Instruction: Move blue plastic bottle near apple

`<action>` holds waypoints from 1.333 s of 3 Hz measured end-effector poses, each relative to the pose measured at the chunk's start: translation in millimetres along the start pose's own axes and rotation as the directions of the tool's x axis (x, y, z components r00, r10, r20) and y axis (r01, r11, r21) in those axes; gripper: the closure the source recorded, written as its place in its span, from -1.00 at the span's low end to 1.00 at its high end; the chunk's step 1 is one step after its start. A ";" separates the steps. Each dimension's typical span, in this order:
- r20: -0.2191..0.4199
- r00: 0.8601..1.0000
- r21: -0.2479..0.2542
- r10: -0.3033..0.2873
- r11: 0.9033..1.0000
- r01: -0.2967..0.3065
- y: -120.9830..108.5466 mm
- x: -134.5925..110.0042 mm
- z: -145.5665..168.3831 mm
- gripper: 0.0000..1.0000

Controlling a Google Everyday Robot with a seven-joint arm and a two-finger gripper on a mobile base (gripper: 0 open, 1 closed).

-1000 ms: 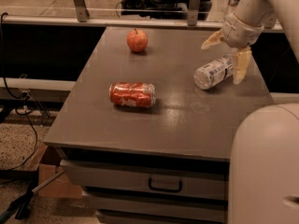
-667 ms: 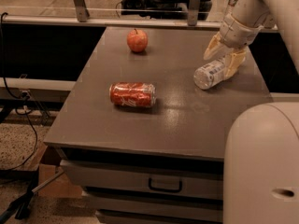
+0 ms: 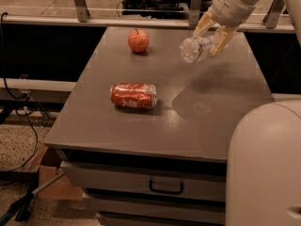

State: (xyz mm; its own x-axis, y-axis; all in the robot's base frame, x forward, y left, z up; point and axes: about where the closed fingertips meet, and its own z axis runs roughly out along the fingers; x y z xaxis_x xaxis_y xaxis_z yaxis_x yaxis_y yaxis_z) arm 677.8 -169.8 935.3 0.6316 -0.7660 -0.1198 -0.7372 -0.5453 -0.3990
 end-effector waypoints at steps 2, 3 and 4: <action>0.046 0.971 0.128 -0.236 0.965 0.229 -47.1 -31.9 16.7 1.00; 0.020 0.970 0.186 -0.242 0.954 0.235 -67.3 -25.4 33.3 1.00; 0.006 0.969 0.228 -0.245 0.944 0.238 -89.6 -27.2 46.5 1.00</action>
Offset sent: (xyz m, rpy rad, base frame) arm 0.0297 0.0766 -0.0058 0.0915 -0.2273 0.3086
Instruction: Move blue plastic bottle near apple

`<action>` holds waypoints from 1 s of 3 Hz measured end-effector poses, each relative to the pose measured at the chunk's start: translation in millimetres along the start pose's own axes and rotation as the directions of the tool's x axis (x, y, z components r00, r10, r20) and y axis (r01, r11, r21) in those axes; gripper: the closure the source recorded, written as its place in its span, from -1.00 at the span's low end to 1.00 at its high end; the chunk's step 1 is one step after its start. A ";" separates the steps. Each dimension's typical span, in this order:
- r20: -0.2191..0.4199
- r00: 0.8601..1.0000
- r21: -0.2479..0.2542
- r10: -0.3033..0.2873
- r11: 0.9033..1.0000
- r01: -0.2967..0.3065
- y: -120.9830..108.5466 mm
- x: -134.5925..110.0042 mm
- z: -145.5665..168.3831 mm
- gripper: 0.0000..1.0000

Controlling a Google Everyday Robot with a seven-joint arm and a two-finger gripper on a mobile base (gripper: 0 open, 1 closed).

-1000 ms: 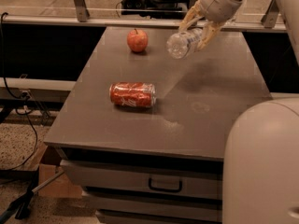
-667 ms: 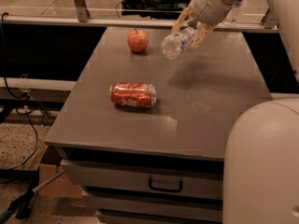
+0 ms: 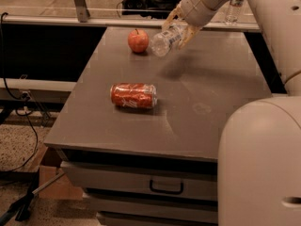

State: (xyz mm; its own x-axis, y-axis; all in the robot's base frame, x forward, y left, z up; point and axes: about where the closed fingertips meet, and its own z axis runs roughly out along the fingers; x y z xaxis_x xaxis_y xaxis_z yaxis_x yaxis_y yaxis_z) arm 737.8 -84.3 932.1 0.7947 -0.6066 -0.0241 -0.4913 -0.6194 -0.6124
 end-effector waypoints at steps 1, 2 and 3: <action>0.007 1.000 -0.009 -0.014 1.000 0.014 -8.0 -4.5 21.2 1.00; 0.014 0.999 -0.056 -0.030 0.998 0.031 -6.5 -10.8 45.9 0.99; 0.021 0.999 -0.063 -0.028 0.998 0.030 -9.5 -18.3 57.7 0.60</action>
Offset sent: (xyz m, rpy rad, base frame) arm 0.0109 0.0403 -0.0423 -0.0870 0.0375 0.0440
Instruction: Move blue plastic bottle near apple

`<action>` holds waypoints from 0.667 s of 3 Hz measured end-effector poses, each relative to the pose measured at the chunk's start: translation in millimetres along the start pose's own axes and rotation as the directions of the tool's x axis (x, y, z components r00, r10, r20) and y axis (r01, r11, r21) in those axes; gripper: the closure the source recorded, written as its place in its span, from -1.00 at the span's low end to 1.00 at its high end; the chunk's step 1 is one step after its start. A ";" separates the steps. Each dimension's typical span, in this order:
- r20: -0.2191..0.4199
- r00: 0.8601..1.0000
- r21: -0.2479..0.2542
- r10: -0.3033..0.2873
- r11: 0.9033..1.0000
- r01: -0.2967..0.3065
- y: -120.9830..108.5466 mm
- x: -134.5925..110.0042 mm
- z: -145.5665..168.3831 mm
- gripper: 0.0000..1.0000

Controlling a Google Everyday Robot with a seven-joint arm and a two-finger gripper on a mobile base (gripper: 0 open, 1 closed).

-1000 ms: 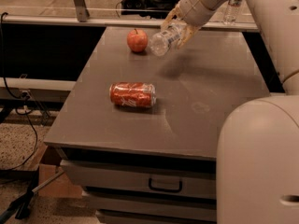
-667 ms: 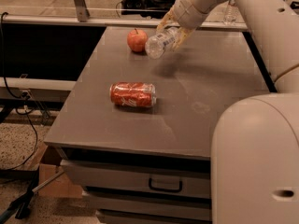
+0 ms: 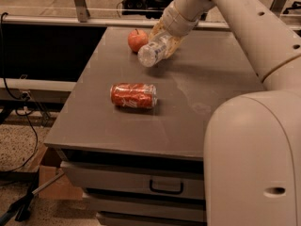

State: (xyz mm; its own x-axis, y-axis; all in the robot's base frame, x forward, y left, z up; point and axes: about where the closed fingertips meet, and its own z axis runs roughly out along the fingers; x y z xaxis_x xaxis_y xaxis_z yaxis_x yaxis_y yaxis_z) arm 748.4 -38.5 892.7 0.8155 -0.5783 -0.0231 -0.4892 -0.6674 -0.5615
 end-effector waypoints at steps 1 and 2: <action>0.023 1.000 0.023 -0.018 1.000 0.017 -15.3 -15.4 3.8 0.15; 0.031 0.999 0.035 -0.030 0.999 0.029 -28.2 -27.8 4.3 -0.33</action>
Offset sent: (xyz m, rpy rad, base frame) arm -0.0145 0.0507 0.0285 0.0460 -0.0322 0.0500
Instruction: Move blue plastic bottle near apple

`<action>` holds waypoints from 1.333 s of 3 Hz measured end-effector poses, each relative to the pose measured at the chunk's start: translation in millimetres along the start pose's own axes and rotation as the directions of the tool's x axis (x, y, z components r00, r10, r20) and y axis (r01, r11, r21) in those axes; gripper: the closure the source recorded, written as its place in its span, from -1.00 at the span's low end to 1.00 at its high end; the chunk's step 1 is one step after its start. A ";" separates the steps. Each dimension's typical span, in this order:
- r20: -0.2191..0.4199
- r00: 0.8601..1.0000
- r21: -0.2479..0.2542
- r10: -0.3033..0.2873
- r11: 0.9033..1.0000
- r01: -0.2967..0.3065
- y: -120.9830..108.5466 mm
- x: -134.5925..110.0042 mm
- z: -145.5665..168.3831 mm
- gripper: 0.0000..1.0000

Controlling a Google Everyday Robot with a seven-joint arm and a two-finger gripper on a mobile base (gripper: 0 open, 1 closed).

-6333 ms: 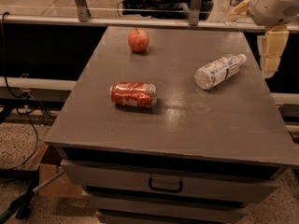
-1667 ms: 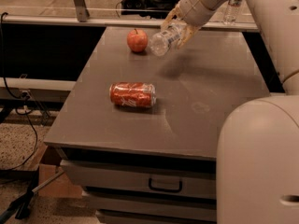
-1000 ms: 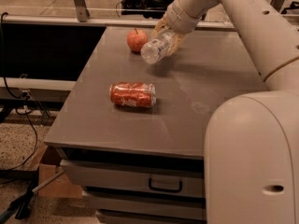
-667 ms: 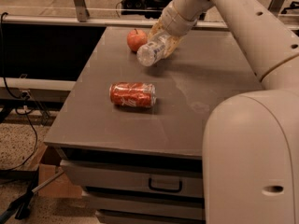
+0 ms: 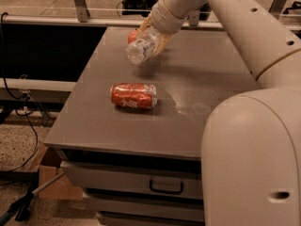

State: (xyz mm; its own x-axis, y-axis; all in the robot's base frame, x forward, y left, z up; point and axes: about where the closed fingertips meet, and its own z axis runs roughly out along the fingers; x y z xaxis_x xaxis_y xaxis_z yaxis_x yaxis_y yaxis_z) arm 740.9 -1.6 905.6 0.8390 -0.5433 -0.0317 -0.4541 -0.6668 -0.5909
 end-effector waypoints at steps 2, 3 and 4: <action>-0.023 1.000 -0.007 0.003 1.000 -0.003 -5.9 -5.5 -2.5 -1.00; -0.045 0.999 0.012 0.023 1.000 -0.022 -4.1 -3.0 -16.0 -1.00; -0.098 0.991 0.105 0.092 0.991 -0.081 6.1 17.3 -65.4 -1.00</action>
Offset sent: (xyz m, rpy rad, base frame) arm -0.0061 0.0004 0.0152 -0.0257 -0.0276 -0.0384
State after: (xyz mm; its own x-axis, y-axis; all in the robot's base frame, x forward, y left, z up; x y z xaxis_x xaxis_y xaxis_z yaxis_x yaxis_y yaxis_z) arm 733.0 -48.5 954.1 0.7602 -0.6497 -0.0062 -0.4870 -0.5634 -0.6674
